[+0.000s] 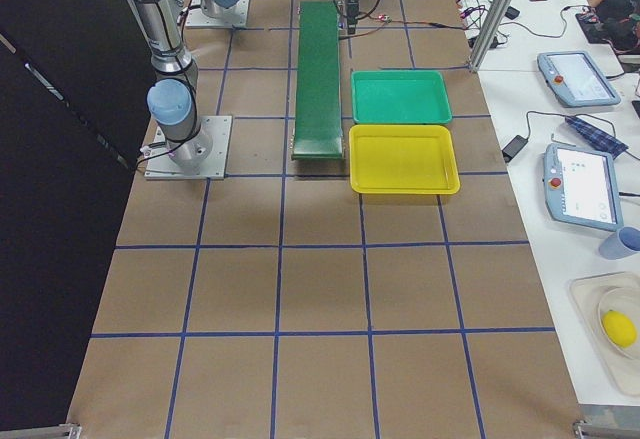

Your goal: Sort buttons by color to trays

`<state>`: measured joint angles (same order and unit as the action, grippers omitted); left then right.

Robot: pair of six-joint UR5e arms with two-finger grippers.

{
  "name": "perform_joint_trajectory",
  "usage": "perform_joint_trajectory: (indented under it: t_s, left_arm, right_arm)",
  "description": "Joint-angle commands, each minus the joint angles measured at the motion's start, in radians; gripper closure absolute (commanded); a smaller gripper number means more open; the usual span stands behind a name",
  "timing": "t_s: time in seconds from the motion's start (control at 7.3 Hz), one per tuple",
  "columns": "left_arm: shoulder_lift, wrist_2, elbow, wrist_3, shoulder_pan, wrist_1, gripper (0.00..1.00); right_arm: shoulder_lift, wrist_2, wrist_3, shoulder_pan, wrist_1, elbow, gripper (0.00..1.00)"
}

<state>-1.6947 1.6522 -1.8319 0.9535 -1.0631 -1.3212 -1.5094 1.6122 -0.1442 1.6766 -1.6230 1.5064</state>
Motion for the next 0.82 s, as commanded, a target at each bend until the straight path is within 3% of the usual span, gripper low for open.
perform_joint_trajectory:
  t_s: [0.0,0.68]
  left_arm:
    - [-0.029,0.0,-0.182,0.261,0.108,0.294,0.0]
    - [-0.097,-0.002,-0.303,0.284,0.123,0.385,0.0]
  right_arm:
    - [0.0,0.0,0.0,0.0,0.0,0.0,0.0]
    - [0.0,0.0,0.0,0.0,0.002,0.0,0.0]
